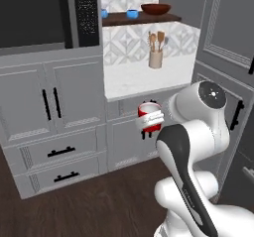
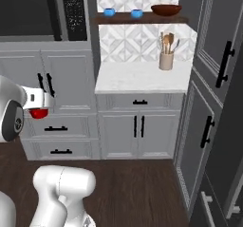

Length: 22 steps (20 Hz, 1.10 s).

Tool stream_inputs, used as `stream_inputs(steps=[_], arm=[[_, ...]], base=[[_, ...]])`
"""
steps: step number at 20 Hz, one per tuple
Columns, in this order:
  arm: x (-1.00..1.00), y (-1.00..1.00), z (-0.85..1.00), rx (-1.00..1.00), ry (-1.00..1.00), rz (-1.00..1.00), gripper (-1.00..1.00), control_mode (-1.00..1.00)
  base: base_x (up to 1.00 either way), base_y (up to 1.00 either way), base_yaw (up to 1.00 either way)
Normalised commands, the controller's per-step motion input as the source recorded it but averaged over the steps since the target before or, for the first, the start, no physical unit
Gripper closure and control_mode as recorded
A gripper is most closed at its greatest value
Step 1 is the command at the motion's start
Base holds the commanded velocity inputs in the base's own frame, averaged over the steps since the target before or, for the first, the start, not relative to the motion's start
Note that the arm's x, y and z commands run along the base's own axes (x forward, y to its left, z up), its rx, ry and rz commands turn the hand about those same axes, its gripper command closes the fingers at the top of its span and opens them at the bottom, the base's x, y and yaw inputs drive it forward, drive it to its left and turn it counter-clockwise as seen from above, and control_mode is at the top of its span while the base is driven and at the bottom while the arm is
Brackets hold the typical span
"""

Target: Gather all objects into one cabinet and sort the glasses and bowls to opposite sides.

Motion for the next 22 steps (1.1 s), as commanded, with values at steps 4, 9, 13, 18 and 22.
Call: stream_inputs(steps=[4, 9, 13, 18, 22], arm=[[0.00, 0.00, 0.00, 0.00, 0.00, 0.00, 1.00, 1.00], [0.00, 0.00, 0.00, 0.00, 0.00, 0.00, 1.00, 1.00], [0.00, 0.00, 0.00, 0.00, 0.00, 0.00, 1.00, 1.00], [0.00, 0.00, 0.00, 0.00, 0.00, 0.00, 1.00, 1.00], [0.00, 0.00, 0.00, 0.00, 0.00, 0.00, 1.00, 1.00]], base=[[0.64, -0.90, 0.14], [0.89, -0.52, 0.14], [1.00, -0.42, 0.09], [0.91, -0.43, 0.03], [0.96, -0.26, 0.01]])
